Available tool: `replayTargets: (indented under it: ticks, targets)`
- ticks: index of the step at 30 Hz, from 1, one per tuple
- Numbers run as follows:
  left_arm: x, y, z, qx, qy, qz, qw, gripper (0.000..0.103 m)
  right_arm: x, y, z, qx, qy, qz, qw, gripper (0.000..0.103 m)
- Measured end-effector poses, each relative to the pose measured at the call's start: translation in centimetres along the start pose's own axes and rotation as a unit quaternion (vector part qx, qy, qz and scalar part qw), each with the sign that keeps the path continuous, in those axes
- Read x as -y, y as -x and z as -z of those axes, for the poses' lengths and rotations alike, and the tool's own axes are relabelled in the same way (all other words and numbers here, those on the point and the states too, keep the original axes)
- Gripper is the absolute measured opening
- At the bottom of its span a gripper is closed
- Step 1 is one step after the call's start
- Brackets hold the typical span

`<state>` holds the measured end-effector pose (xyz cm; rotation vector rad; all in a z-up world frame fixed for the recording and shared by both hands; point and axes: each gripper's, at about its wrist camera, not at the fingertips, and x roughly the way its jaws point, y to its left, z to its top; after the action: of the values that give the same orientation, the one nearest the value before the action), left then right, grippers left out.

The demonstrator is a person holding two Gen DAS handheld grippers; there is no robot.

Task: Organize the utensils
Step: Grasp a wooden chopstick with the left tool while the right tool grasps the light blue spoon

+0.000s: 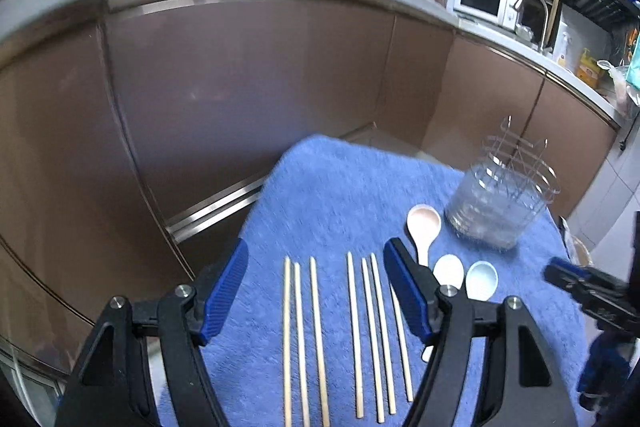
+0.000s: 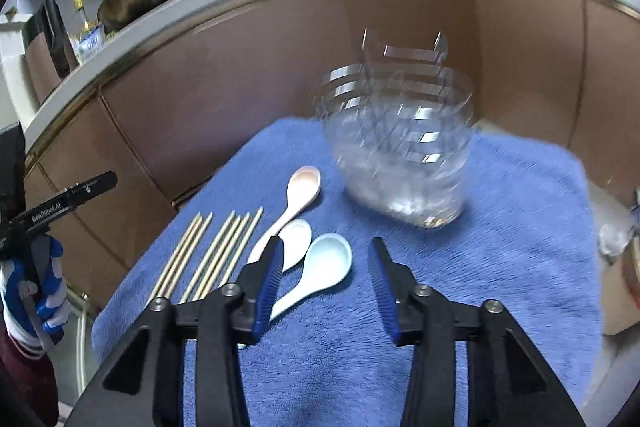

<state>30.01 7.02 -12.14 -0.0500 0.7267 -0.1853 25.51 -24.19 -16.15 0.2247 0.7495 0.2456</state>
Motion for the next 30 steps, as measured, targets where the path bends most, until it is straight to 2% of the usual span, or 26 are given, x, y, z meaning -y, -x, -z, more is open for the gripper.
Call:
replayTargets:
  ticks: [3, 7, 14, 17, 23, 25, 30]
  targets:
    - [-0.6, -2.0, 0.3, -0.029, 0.003, 0.006, 0.9996, 0.068, 0.9, -2.9, 0.2, -0.031, -0.016, -0.023, 0.999, 0.037]
    - [-1.4, -4.4, 0.4, -0.063, 0.012, 0.011, 0.9979, 0.068, 2.0, -6.1, 0.4, -0.062, -0.025, -0.031, 0.997, 0.036]
    - [-1.9, -8.0, -0.8, -0.122, 0.017, 0.019, 0.9922, 0.066, 2.7, -9.5, 0.5, -0.087, -0.018, -0.04, 0.995, 0.031]
    - [-2.4, -9.7, -1.0, -0.156, 0.028, 0.034, 0.9868, 0.055, 2.8, -11.2, 0.5, -0.095, -0.016, -0.047, 0.994, 0.025]
    - [-2.5, -11.7, -1.1, -0.207, 0.048, 0.07, 0.9746, 0.037, 3.1, -13.4, 0.7, -0.106, -0.014, -0.054, 0.993, 0.021]
    - [-2.4, -12.7, -1.3, -0.225, 0.054, 0.079, 0.9697, 0.026, 3.1, -14.2, 0.8, -0.108, -0.016, -0.058, 0.992, 0.019]
    - [-2.1, -14.2, -1.0, -0.255, 0.046, 0.068, 0.9634, 0.017, 3.6, -14.1, 1.2, -0.109, -0.02, -0.065, 0.992, 0.017]
